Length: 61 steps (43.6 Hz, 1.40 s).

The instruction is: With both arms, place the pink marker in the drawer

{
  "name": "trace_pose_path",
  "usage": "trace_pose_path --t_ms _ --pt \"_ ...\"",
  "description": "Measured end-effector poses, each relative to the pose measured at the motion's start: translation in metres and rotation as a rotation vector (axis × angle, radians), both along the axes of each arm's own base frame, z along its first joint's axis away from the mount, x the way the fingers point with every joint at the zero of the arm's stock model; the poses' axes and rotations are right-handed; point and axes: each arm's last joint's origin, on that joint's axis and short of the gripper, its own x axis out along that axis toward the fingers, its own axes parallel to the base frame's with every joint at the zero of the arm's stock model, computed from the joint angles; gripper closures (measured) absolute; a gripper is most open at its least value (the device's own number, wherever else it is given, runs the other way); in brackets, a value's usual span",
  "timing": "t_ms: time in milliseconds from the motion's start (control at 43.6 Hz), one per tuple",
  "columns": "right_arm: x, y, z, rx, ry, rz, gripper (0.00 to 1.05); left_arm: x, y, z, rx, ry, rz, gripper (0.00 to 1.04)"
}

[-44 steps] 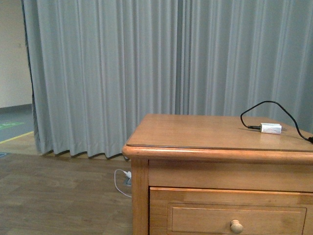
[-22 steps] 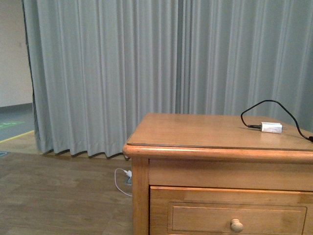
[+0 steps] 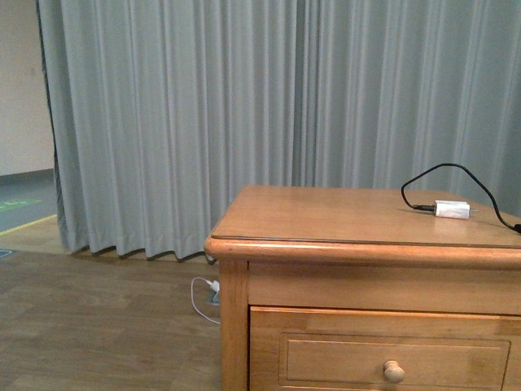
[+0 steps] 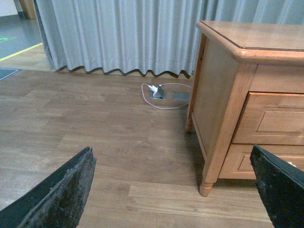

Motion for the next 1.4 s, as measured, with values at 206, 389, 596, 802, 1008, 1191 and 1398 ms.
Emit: trace_pose_path --t_ms 206,389,596,802,1008,1191,1398 --pt "-0.005 0.000 -0.006 0.000 0.000 0.000 1.03 0.000 0.000 0.000 0.000 0.000 0.000 0.06" --pt "-0.009 0.000 -0.016 0.000 -0.006 0.000 1.03 0.000 0.000 0.000 0.000 0.000 0.000 0.06" --pt "-0.012 0.000 -0.015 0.000 -0.011 0.001 1.03 0.000 0.000 0.000 0.000 0.000 0.000 0.06" --pt "-0.023 0.000 -0.020 -0.001 0.016 0.001 1.03 0.000 0.000 0.000 0.000 0.000 0.001 0.06" --pt "-0.024 0.000 -0.018 0.000 -0.005 0.001 1.03 0.000 0.000 0.000 0.000 0.000 0.000 0.06" --pt "-0.024 0.000 -0.018 -0.001 -0.004 0.001 0.82 0.000 0.000 0.000 0.000 0.000 0.000 0.06" --pt "-0.024 0.000 -0.018 -0.001 -0.004 0.001 0.33 0.000 0.000 0.000 0.000 0.000 0.000 0.06"
